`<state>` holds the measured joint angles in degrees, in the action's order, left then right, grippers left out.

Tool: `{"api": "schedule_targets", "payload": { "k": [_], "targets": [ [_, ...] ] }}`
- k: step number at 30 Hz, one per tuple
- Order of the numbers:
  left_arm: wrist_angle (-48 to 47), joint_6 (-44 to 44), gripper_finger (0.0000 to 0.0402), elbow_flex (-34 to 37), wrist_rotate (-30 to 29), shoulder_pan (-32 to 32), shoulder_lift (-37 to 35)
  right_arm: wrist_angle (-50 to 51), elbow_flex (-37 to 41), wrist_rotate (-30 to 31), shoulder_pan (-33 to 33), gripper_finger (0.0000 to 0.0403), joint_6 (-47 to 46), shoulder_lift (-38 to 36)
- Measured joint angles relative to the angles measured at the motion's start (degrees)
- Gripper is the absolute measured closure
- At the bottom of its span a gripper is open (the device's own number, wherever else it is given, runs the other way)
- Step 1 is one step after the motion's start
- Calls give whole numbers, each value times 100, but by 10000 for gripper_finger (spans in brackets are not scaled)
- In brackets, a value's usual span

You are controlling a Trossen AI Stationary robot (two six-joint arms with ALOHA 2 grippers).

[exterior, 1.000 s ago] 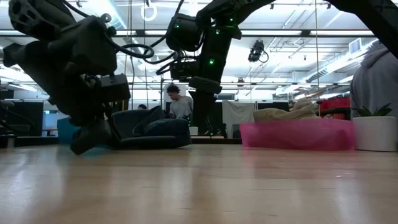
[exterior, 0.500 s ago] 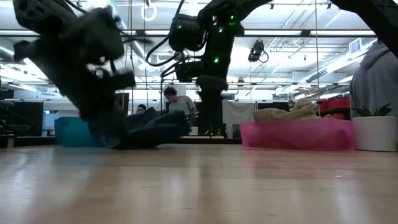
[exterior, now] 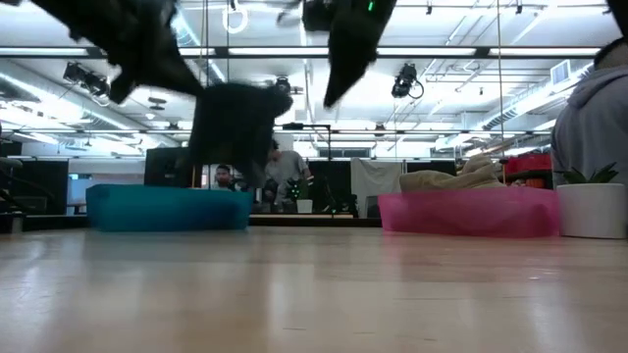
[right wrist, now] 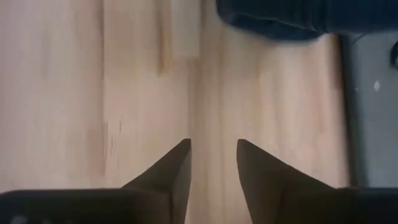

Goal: Pick & Place hat
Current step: Put the blue cap into the blue bin

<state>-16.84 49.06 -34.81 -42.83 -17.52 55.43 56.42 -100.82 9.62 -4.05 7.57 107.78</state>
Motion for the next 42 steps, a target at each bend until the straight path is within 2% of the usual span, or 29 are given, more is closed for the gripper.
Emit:
{"api": "schedule_targets", "payload": {
  "k": [5,9,14,17,23,26,29,31,34,37,42],
  "targets": [
    [-353,52,393,-7,-22,0,-1416,-266,-2,1,-30,284,22,-660],
    [-781,281,392,167,-80,34,-2239,-347,-4,3,-42,289,41,-935],
    [-818,879,394,932,-83,138,-2994,-455,4,1,-40,289,112,-959],
    [-670,1388,392,1518,-83,220,-3369,-917,179,1,-48,289,257,-937],
    [28,1285,395,2130,-122,421,-3930,-2655,873,-248,-191,304,557,-928],
    [58,1196,391,2149,-156,477,-4119,-3796,1333,-640,-309,331,552,-926],
    [48,1187,391,2153,-175,521,-4218,-5436,1857,-936,-442,370,310,-895],
    [58,1190,392,2153,-173,561,-4243,-6674,2151,-1140,-532,393,115,-757],
    [74,1213,391,2153,-170,620,-4243,-7819,2290,-1343,-642,395,-196,-316],
    [99,1172,384,2153,-168,654,-4241,-8188,2118,-1368,-720,399,-438,255],
    [75,1152,386,2153,-164,649,-4241,-8189,1332,-1360,-783,401,-634,1318]
  ]
}}
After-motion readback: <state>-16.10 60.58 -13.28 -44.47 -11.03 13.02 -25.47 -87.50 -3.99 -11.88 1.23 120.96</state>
